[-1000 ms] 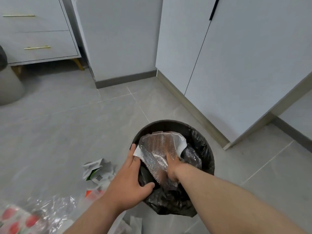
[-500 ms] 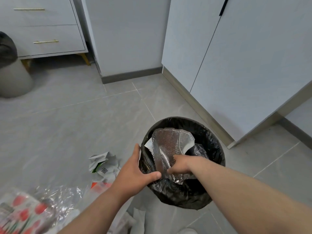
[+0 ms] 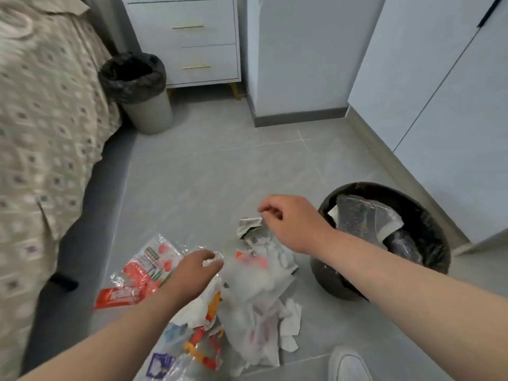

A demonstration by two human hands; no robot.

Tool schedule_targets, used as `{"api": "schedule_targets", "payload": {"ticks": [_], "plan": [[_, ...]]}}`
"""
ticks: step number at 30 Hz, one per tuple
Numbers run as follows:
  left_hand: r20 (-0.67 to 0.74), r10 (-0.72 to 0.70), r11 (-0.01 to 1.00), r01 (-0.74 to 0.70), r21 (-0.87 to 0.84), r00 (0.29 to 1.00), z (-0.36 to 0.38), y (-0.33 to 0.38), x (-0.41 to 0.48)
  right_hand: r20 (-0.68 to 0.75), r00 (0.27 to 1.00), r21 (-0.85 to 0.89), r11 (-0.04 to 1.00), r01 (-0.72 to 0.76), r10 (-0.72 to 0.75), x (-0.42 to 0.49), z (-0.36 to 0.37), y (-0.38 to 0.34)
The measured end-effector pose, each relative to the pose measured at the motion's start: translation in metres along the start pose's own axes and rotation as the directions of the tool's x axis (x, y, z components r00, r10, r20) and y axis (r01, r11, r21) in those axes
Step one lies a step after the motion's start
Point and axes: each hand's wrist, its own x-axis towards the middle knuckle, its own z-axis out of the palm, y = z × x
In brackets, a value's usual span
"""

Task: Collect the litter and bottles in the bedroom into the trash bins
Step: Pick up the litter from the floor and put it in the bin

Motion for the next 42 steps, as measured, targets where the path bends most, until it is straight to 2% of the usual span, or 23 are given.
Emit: {"api": "schedule_targets", "payload": {"ticks": [3,4,6,8,10,12,15,19,22,28,32,36,42], "plan": [[0.026,-0.184,0.982,0.183,0.040,0.983,0.017,-0.053,0.002,0.223,0.975,-0.164,0.986,0.038,0.000,0.000,0.068,0.015],[0.022,-0.235,0.972,0.234,0.028,0.972,0.023,-0.068,0.003,0.290,0.955,-0.230,0.973,0.014,0.055,0.000,0.089,0.029],[-0.005,-0.299,0.954,0.299,0.003,0.954,0.035,-0.093,0.005,0.369,0.894,-0.333,0.934,-0.128,0.254,-0.001,0.124,0.059],[-0.067,-0.357,0.932,0.360,0.034,0.932,0.044,-0.113,0.009,0.351,0.809,-0.395,0.858,-0.328,0.471,-0.003,0.146,0.082],[-0.133,-0.459,0.885,0.465,0.018,0.878,0.050,-0.123,0.012,0.263,0.749,-0.414,0.772,-0.482,0.609,-0.001,0.161,0.095],[-0.169,-0.540,0.839,0.543,-0.033,0.824,0.055,-0.125,0.014,0.181,0.708,-0.386,0.712,-0.587,0.682,0.003,0.171,0.100],[-0.168,-0.565,0.821,0.570,-0.022,0.808,0.056,-0.128,0.019,0.127,0.663,-0.388,0.652,-0.652,0.738,0.008,0.180,0.102],[-0.152,-0.495,0.868,0.492,-0.058,0.855,0.055,-0.150,0.027,0.078,0.627,-0.422,0.596,-0.683,0.775,0.010,0.189,0.106],[-0.186,-0.449,0.893,0.432,-0.124,0.874,0.043,-0.146,0.023,0.036,0.662,-0.398,0.619,-0.678,0.748,0.011,0.187,0.109],[-0.273,-0.344,0.933,0.295,-0.205,0.898,0.009,-0.128,0.021,0.140,0.718,-0.182,0.730,-0.658,0.682,0.017,0.164,0.115],[-0.271,-0.333,0.901,0.220,-0.373,0.903,-0.014,-0.109,0.019,0.212,0.722,-0.059,0.746,-0.664,0.659,0.017,0.138,0.104],[-0.291,-0.301,0.854,0.122,-0.505,0.908,-0.033,-0.069,0.017,0.232,0.766,0.053,0.778,-0.626,0.600,0.019,0.089,0.070],[-0.350,-0.063,0.774,-0.175,-0.608,0.935,-0.045,0.052,-0.001,0.170,0.860,0.440,0.744,-0.503,0.481,0.011,-0.043,0.023]]}}
